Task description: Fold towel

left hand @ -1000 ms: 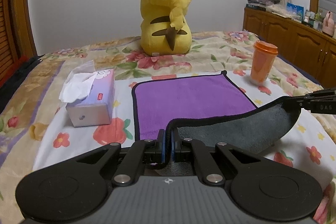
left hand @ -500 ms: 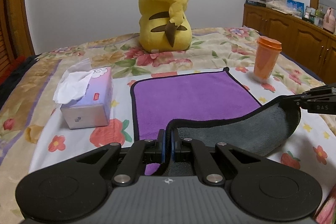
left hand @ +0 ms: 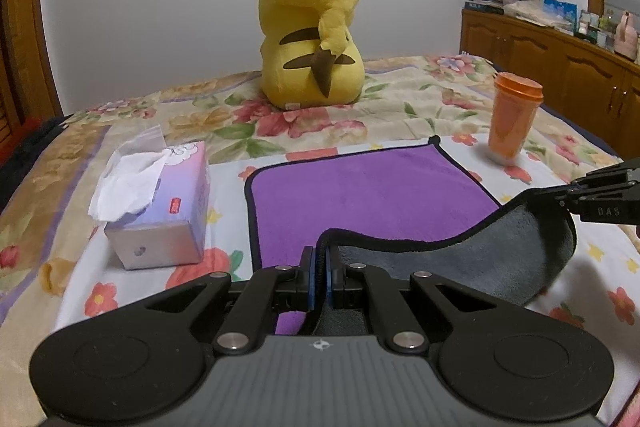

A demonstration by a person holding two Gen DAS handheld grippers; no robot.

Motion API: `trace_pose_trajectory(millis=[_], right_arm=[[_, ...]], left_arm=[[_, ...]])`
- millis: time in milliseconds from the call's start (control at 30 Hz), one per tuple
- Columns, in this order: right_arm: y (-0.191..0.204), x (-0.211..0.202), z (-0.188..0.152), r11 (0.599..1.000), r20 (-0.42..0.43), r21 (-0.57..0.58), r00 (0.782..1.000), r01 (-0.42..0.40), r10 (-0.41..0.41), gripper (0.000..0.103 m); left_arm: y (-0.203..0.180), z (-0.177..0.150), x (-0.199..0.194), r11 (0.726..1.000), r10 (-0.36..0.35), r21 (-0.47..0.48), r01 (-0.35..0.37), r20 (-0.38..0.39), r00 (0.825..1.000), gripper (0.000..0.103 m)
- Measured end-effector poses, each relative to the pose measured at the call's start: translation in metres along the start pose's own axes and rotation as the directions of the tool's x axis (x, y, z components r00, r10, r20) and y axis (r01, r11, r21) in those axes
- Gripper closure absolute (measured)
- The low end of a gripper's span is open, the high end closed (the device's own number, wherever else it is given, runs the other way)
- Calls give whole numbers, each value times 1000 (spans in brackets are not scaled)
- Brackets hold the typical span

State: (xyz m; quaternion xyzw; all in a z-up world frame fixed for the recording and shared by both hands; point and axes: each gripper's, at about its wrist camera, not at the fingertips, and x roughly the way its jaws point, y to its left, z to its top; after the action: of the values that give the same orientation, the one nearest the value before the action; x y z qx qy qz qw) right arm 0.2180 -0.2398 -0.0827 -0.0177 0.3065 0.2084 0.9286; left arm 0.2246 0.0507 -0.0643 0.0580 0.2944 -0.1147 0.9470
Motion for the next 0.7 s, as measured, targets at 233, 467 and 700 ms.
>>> trace_pose_trajectory(millis=[233, 467, 700], right_arm=[[-3, 5, 8, 1000, 15, -14, 1000, -8, 8, 98], [-10, 10, 20, 1000, 40, -11, 999, -15, 15, 98], [-17, 13, 28, 1000, 65, 0, 998, -10, 10, 98]], left_arm=[[8, 11, 12, 1000, 6, 2, -6, 15, 1000, 95], [13, 20, 20, 1000, -1, 5, 1, 36, 999, 95], [20, 25, 29, 1000, -17, -26, 18, 38, 999, 95]])
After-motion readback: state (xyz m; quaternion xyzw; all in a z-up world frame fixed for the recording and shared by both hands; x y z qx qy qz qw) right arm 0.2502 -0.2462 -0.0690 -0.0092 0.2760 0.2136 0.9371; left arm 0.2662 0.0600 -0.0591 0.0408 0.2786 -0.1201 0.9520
